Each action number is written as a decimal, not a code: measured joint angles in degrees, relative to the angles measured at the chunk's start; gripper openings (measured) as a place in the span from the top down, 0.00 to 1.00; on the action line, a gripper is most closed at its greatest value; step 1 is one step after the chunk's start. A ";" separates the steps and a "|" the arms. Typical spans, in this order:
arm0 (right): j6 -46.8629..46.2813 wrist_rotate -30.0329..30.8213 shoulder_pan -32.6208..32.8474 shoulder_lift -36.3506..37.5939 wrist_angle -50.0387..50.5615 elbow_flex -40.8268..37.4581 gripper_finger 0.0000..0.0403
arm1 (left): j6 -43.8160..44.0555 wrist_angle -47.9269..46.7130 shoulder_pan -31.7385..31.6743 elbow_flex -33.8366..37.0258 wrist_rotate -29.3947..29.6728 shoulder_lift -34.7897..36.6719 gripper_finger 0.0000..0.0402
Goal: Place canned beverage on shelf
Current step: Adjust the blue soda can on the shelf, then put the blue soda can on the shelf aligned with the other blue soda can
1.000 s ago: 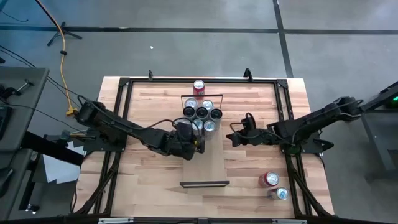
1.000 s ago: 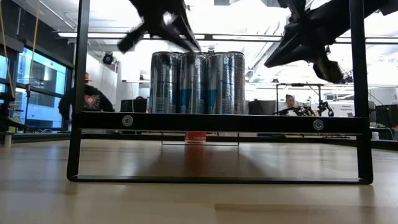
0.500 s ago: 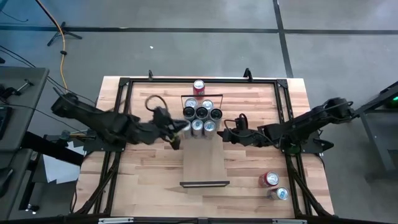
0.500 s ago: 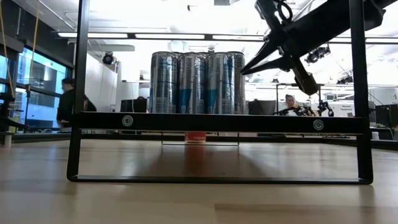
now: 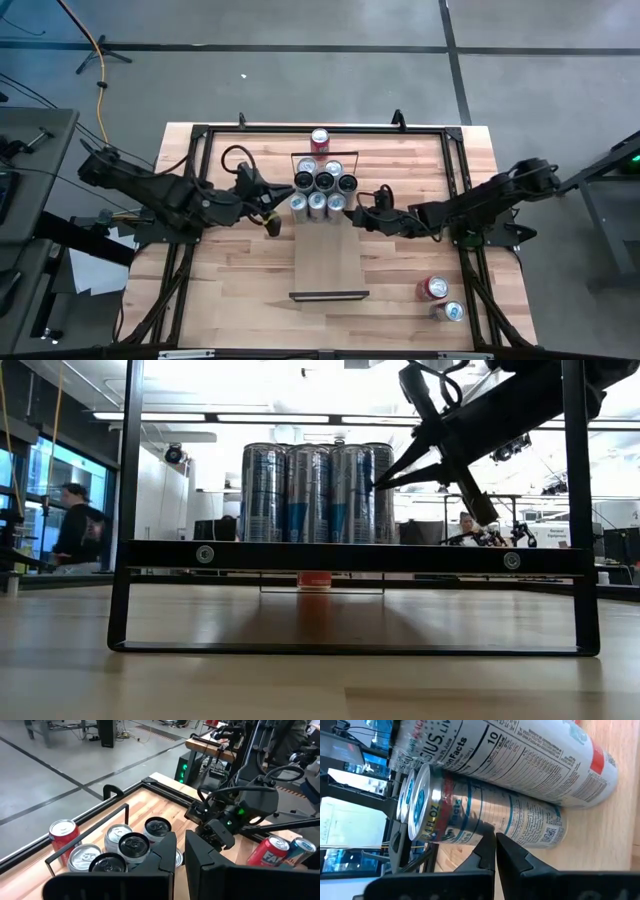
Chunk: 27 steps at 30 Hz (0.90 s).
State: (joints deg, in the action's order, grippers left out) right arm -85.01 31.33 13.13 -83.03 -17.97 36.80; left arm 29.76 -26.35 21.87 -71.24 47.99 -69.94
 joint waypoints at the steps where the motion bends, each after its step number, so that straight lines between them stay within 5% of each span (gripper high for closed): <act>1: 0.00 0.07 -0.04 -0.31 -0.48 0.00 1.00 | 0.02 -0.16 0.00 0.04 -0.02 -0.09 1.00; 19: 3.79 -4.94 -1.21 0.38 0.24 0.00 1.00 | -1.06 -0.93 0.00 0.07 -0.58 -0.01 1.00; 27: 10.96 -3.06 1.17 15.42 19.47 0.00 1.00 | -1.23 -0.70 1.24 -0.50 -0.81 5.15 1.00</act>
State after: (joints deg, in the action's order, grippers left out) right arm -74.05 28.27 14.29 -67.60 1.50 36.80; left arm 28.53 -27.05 23.11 -71.75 47.18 -64.79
